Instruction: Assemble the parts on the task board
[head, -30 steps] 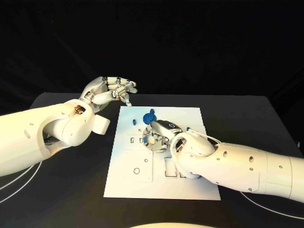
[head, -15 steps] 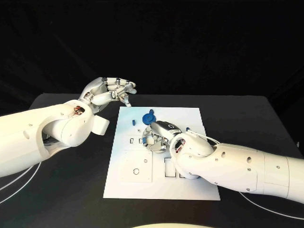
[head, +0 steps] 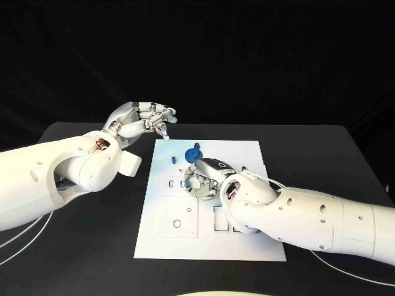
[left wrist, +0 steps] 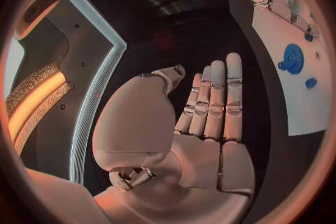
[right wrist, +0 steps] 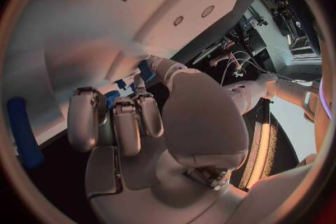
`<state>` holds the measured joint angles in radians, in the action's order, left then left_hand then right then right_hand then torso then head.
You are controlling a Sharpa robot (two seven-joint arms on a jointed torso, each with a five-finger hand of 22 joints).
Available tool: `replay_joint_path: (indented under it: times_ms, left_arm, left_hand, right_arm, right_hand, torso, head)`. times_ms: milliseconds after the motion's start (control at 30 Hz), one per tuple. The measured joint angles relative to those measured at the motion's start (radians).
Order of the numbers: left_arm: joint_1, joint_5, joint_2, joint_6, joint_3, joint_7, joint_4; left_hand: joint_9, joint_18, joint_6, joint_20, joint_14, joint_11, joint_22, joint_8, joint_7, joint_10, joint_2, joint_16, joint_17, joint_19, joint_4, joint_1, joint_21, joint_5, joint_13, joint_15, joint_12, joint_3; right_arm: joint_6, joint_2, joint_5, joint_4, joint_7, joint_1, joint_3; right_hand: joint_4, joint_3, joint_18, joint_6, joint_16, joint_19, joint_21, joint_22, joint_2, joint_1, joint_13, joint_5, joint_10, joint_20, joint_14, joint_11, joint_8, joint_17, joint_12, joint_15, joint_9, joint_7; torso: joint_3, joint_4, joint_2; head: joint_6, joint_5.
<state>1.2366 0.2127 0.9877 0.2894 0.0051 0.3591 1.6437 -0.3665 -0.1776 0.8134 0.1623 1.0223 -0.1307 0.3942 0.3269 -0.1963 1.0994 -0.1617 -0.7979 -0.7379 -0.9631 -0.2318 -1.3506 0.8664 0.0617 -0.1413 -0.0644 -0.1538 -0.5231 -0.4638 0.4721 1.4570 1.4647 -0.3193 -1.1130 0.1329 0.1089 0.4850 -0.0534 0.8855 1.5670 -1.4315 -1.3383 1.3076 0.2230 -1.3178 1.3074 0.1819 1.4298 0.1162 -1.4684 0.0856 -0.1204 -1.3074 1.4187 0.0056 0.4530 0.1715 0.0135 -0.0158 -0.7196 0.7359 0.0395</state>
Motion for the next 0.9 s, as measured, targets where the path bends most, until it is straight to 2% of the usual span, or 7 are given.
replay_joint_path:
  times_ms: [267,467,600,633,700,767,900]
  left_arm:
    - [0.0,0.0,-0.002,-0.002,-0.002,-0.001,-0.004]
    - [0.0,0.003,-0.003,-0.002,-0.003,-0.008,-0.009]
    - [0.0,0.024,-0.004,-0.002,-0.003,-0.033,-0.018]
    - [0.0,0.033,-0.004,-0.002,-0.003,-0.044,-0.021]
    - [0.0,0.058,-0.004,-0.002,-0.003,-0.071,-0.029]
    - [0.0,0.095,-0.004,-0.004,-0.003,-0.113,-0.04]
    - [0.0,0.192,-0.007,-0.022,-0.003,-0.218,-0.061]
  left_hand:
    - [0.0,0.0,0.0,0.0,0.0,0.0,0.001,0.0,0.0,0.0,0.0,0.0,0.0,0.0,0.0,0.0,0.0,0.0,0.0,0.0,0.0,0.0]
    - [-0.001,0.0,0.0,0.0,0.001,0.0,0.002,-0.002,0.0,0.0,0.0,-0.003,-0.002,0.0,0.0,0.0,0.003,0.0,-0.001,0.0,-0.003,0.0]
    - [-0.008,0.0,-0.01,-0.014,0.056,0.01,0.032,-0.01,0.003,0.024,-0.018,-0.074,-0.05,-0.022,-0.018,0.026,0.059,0.0,-0.051,0.012,-0.074,0.027]
    - [-0.015,0.0,-0.009,-0.019,0.115,0.016,0.047,-0.005,0.006,0.038,-0.021,-0.153,-0.127,-0.036,-0.025,0.039,0.082,0.0,-0.076,0.017,-0.111,0.046]
    - [-0.046,0.01,-0.002,-0.031,0.267,0.033,0.198,0.042,0.02,0.029,-0.025,-0.395,-0.37,-0.115,-0.045,0.054,0.207,0.0,-0.206,0.035,-0.281,0.107]
    - [-0.069,0.021,-0.009,-0.038,0.342,0.041,0.326,0.081,0.027,-0.017,-0.01,-0.517,-0.5,-0.169,-0.051,0.069,0.3,0.0,-0.328,0.041,-0.441,0.146]
    - [-0.116,0.056,0.009,-0.051,0.435,0.056,0.532,0.167,0.045,-0.056,0.018,-0.653,-0.569,-0.267,-0.058,0.097,0.429,0.0,-0.497,0.056,-0.68,0.196]
  right_arm:
    - [-0.01,-0.002,-0.002,-0.001,0.005,0.0,0.0]
    - [-0.036,0.016,-0.004,0.017,0.016,0.0,0.0]
    - [-0.073,0.057,-0.02,0.052,0.047,-0.004,-0.001]
    - [-0.081,0.069,-0.028,0.061,0.06,-0.007,-0.002]
    - [-0.093,0.095,-0.05,0.079,0.092,-0.017,-0.005]
    - [-0.104,0.13,-0.085,0.106,0.134,-0.032,-0.009]
    - [-0.108,0.207,-0.171,0.164,0.201,-0.061,-0.013]
  right_hand:
    - [0.017,-0.086,0.0,-0.028,0.0,0.01,0.02,0.0,0.01,0.002,0.0,-0.058,-0.017,0.004,0.0,0.007,0.02,0.0,-0.018,0.007,-0.01,0.007]
    - [0.062,-0.214,0.0,-0.033,0.0,0.014,0.032,0.0,-0.02,-0.053,0.0,-0.081,-0.02,0.007,0.004,0.011,0.026,0.0,-0.018,0.011,-0.015,0.012]
    - [0.091,-0.259,0.0,-0.04,0.0,0.016,0.048,0.0,-0.034,-0.085,0.0,-0.071,-0.022,0.009,0.004,0.013,0.032,0.0,-0.02,0.011,-0.018,0.012]
    - [0.094,-0.262,0.0,-0.04,-0.004,0.019,0.053,0.0,-0.033,-0.088,0.0,-0.068,-0.024,0.012,0.004,0.015,0.032,0.0,-0.023,0.011,-0.018,0.012]
    - [0.097,-0.264,-0.013,-0.04,-0.011,0.034,0.075,0.0,-0.043,-0.11,0.0,-0.055,-0.033,0.009,0.004,0.013,0.032,0.0,-0.03,0.011,-0.018,0.012]
    - [0.099,-0.262,-0.016,-0.04,-0.012,0.035,0.082,0.0,-0.048,-0.123,0.0,-0.018,-0.037,0.011,0.004,0.013,0.032,0.0,-0.03,0.011,-0.018,0.012]
    - [0.106,-0.256,-0.016,-0.036,-0.012,0.035,0.082,0.0,-0.047,-0.124,0.001,0.02,-0.037,0.011,0.004,0.013,0.027,0.0,-0.03,0.011,-0.018,0.008]
  torso:
    - [0.0008,-0.0007,0.0]
    - [0.0001,0.0,0.0]
    - [0.0,0.0,0.001]
    - [-0.0001,-0.0001,0.001]
    - [-0.0003,-0.0007,0.002]
    - [-0.0004,-0.0017,0.002]
    - [-0.0011,-0.0033,0.004]
  head:
    - [-0.002,-0.003]
    - [-0.003,-0.004]
    - [-0.004,-0.002]
    - [-0.004,-0.001]
    - [-0.005,-0.001]
    - [-0.007,0.0]
    - [-0.01,0.001]
